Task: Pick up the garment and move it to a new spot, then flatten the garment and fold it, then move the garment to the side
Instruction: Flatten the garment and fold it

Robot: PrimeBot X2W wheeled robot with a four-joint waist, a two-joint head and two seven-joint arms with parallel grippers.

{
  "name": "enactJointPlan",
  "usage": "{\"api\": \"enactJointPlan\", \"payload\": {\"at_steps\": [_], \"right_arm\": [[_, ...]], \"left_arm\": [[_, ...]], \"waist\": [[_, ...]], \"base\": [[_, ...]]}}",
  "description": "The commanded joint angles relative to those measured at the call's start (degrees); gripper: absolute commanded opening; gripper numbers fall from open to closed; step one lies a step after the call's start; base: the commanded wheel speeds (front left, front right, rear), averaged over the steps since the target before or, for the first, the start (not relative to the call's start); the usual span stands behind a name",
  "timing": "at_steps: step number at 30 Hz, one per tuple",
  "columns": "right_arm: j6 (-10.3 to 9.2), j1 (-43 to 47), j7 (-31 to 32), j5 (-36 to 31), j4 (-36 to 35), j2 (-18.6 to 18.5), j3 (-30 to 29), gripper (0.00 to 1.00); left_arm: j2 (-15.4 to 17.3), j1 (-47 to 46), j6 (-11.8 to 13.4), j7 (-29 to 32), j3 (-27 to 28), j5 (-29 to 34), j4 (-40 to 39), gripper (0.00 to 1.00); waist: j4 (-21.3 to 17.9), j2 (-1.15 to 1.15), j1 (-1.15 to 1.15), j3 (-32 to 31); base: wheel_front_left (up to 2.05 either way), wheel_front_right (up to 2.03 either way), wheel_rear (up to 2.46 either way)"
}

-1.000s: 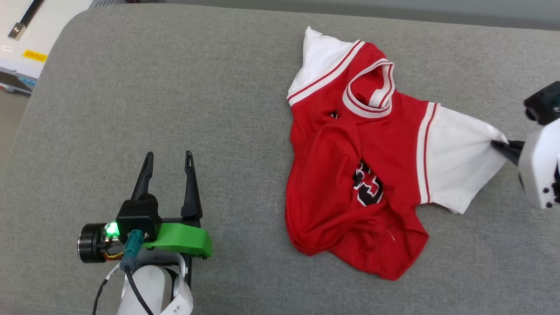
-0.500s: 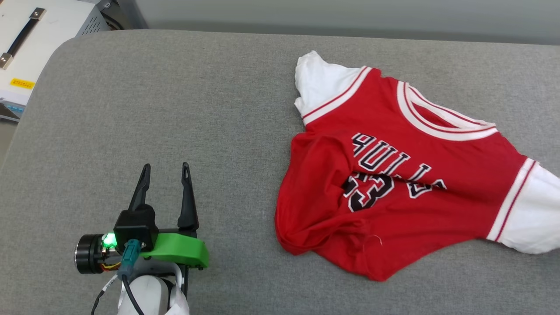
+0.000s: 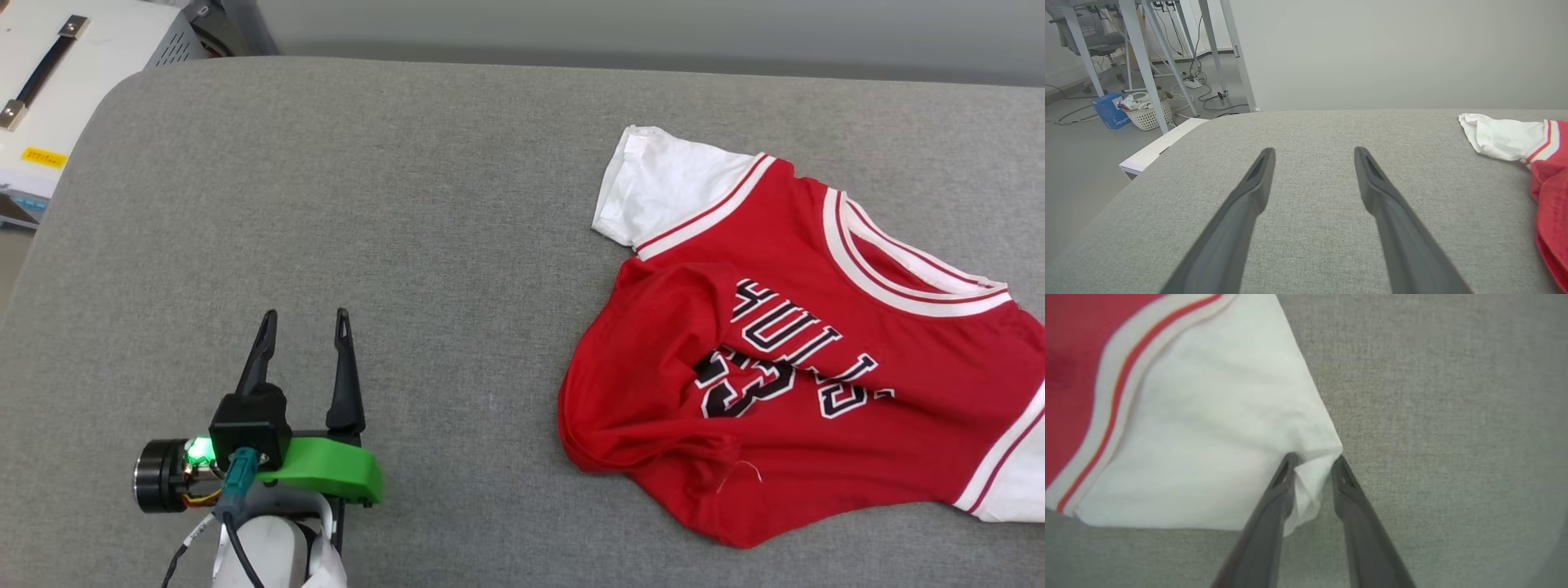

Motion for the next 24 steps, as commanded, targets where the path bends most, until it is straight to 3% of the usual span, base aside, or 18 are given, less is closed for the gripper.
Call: {"api": "enactJointPlan", "payload": {"at_steps": [1,5,10,16,24], "right_arm": [[-0.03,-1.5,-2.1,-2.0,-0.5,0.7,-1.0,1.00],[-0.03,-3.9,-9.6,-8.9,-4.1,1.9,-4.8,1.00],[-0.03,-6.2,-16.9,-18.8,-10.4,7.1,-11.5,1.00],[-0.03,-6.6,-19.5,-29.1,-21.2,17.0,-16.6,1.00],[-0.03,-6.1,-20.2,-36.7,-31.3,25.1,-16.6,1.00]], "left_arm": [[0.9,0.0,-0.5,-0.3,0.2,0.3,0.2,1.00],[2.4,-1.4,-1.4,-0.3,0.6,0.4,0.1,1.00],[5.0,-6.2,-4.4,-0.3,0.2,0.1,0.6,1.00],[8.6,-16.8,-8.9,3.1,-2.2,-1.5,2.5,1.00],[11.7,-34.8,-10.6,13.9,-11.2,-7.8,4.9,1.00]], "waist": [[-0.9,-0.01,0.00,-0.8],[-2.3,-0.01,0.00,-1.5],[-4.0,-0.01,0.00,-1.3],[-6.0,-0.01,0.00,0.4],[-8.3,-0.01,0.00,4.3]], "base": [[0.00,0.00,0.00],[0.00,0.00,0.00],[0.00,0.00,0.00],[0.00,0.00,0.00],[0.00,0.00,0.00]]}}
